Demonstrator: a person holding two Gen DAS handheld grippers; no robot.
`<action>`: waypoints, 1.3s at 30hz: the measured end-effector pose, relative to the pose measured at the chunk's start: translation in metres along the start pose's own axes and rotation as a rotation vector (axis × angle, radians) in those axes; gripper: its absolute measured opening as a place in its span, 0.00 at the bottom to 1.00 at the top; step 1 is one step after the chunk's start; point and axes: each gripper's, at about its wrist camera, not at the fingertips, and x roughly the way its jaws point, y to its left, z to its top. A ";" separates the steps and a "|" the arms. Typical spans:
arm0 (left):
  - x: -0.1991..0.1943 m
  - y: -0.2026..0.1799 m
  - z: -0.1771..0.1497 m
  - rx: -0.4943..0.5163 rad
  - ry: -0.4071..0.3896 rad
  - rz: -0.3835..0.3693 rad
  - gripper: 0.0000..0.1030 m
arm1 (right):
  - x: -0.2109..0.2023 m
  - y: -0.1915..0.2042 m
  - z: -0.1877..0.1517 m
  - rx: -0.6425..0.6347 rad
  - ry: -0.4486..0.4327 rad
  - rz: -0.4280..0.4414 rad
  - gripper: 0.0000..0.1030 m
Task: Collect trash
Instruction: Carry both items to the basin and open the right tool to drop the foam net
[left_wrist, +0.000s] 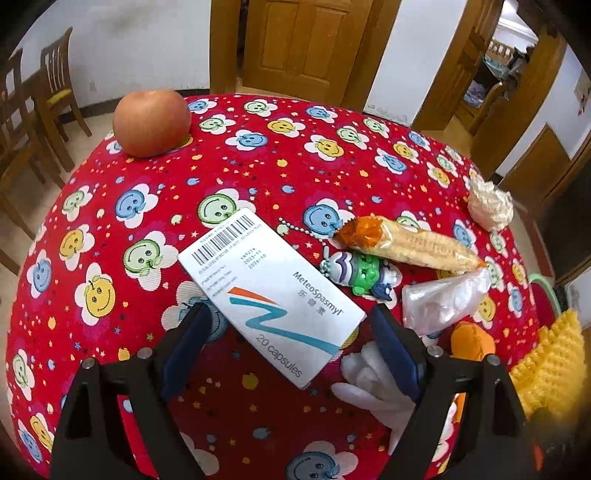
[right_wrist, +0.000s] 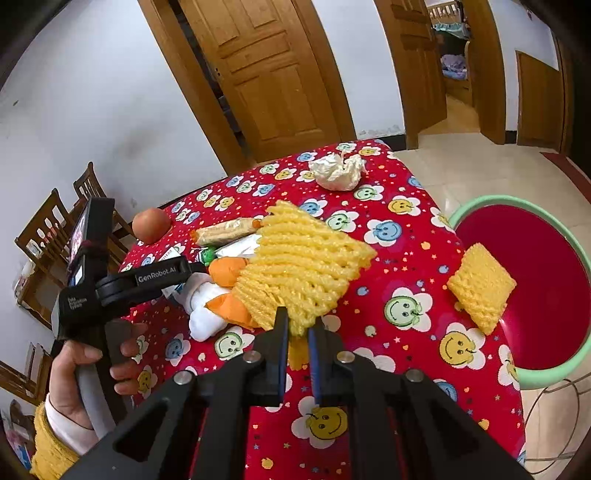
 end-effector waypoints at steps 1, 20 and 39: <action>0.002 -0.002 0.001 0.009 -0.003 0.009 0.84 | 0.000 0.000 0.000 0.000 0.000 0.000 0.11; -0.039 0.028 -0.010 0.010 -0.077 -0.032 0.62 | -0.018 -0.010 -0.004 0.043 -0.035 0.011 0.11; -0.126 -0.035 -0.026 0.130 -0.197 -0.254 0.62 | -0.062 -0.060 0.005 0.121 -0.136 -0.084 0.11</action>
